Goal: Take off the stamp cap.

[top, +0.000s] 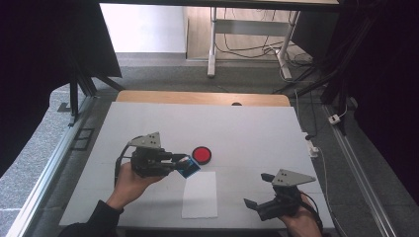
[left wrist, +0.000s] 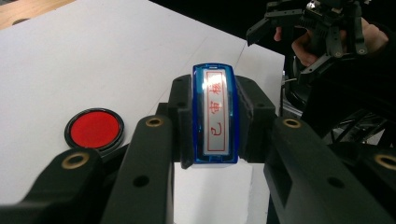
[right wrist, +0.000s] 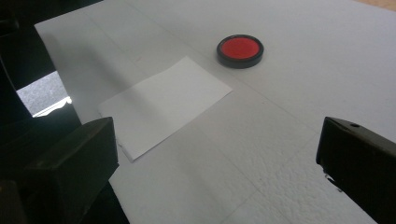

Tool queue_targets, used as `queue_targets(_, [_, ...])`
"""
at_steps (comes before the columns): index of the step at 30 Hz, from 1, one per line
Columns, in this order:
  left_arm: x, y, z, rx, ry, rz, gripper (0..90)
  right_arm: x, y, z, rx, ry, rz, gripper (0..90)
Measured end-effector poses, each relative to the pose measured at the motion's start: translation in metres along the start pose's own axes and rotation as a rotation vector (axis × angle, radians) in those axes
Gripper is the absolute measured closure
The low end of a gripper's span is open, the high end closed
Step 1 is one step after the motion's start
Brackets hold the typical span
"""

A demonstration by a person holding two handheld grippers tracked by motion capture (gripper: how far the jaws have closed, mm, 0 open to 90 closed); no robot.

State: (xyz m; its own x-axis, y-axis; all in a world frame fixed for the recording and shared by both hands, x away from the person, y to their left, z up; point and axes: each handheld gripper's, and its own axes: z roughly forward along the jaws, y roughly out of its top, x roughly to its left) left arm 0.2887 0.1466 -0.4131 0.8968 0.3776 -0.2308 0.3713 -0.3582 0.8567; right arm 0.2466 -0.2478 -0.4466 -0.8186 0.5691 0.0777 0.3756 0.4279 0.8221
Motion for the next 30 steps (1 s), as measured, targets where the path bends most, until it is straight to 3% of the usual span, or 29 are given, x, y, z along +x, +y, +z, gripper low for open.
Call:
queue_targets(22, [-0.006, -0.001, 0.002, 0.003, -0.043, 0.069, 71.0, 0.024, 0.025, 0.045, 0.067, 0.146, -0.082, 0.0])
queue_targets(30, [-0.007, -0.001, 0.002, 0.004, -0.055, 0.090, 70.9, 0.023, 0.032, 0.055, 0.076, 0.176, -0.073, 0.0])
